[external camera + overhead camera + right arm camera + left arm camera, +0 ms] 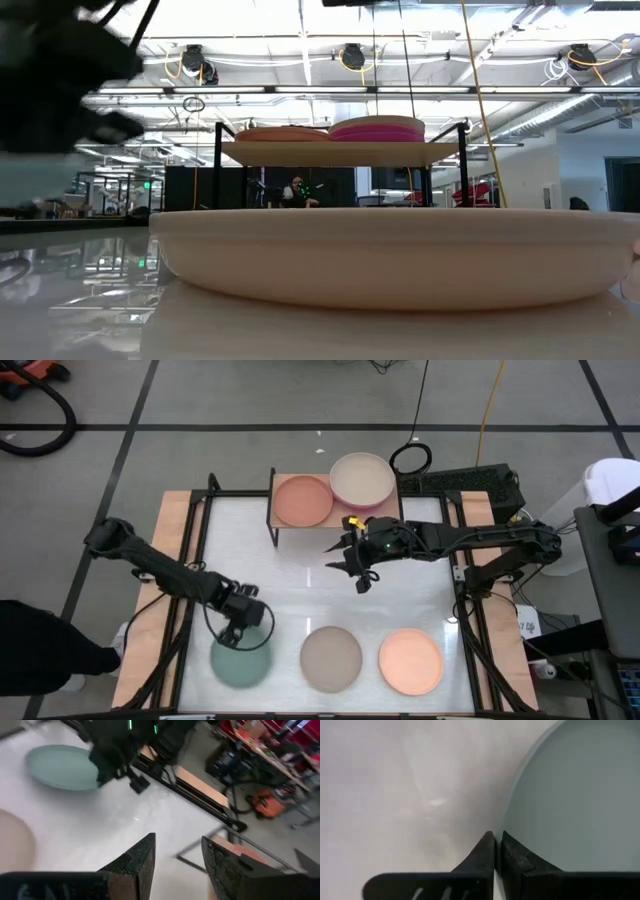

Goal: Place and stack plates onto a shelf
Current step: Stack the green plate on top of the brown plate on the shelf

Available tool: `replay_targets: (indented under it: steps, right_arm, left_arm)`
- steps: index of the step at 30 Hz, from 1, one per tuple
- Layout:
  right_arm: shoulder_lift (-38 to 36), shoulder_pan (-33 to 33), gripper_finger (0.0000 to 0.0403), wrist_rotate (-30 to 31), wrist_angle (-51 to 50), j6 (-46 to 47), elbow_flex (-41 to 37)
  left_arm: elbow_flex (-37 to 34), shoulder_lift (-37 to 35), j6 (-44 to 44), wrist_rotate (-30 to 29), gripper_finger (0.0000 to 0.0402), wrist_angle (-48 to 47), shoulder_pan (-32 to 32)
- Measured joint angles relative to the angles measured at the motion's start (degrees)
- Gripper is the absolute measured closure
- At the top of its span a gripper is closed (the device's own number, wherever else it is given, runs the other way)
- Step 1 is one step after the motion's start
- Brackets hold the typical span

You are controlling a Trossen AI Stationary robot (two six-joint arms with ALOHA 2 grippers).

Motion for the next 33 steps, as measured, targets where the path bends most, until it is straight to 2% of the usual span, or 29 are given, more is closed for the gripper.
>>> replay_targets:
  steps: [4,7,10,13,17,20,24,27,33]
  right_arm:
    - [-3.2,0.4,0.0259,5.9,-2.1,-1.1,0.0]
    - [-6.7,0.6,0.0259,5.8,-3.3,-1.2,0.0]
    - [-10.2,1.1,0.0259,5.8,-3.2,0.0,0.0]
    - [-12.9,1.3,0.0259,5.7,-2.1,1.8,0.0]
    - [-14.4,1.3,0.0259,5.7,-2.5,4.0,0.0]
    - [-14.5,1.3,0.0259,5.7,-2.8,4.9,0.0]
    - [-14.0,1.3,0.0259,5.7,-3.0,5.0,0.0]
    - [-13.5,1.3,0.0259,5.7,-2.9,5.0,0.0]
    - [-13.4,1.3,0.0259,5.7,-3.2,6.5,0.0]
  left_arm:
    - [5.9,-3.6,6.2,-7.6,0.0391,-6.5,2.9]
    - [10.4,-6.5,11.6,-13.4,0.0391,-8.3,6.9]
    - [14.0,-9.2,16.5,-21.2,0.0391,-4.3,13.0]
    - [18.0,-10.1,21.1,-22.1,0.0391,0.4,22.0]
    - [24.9,-8.8,21.6,-19.9,0.0391,2.5,36.2]
    - [31.6,-5.4,21.4,-13.2,0.0391,3.2,46.7]
    - [41.6,2.0,20.3,-1.8,0.0391,0.8,56.7]
    - [48.4,8.7,20.1,2.2,0.0391,-5.1,60.8]
    - [58.4,19.7,21.2,3.0,0.0381,-15.1,63.9]
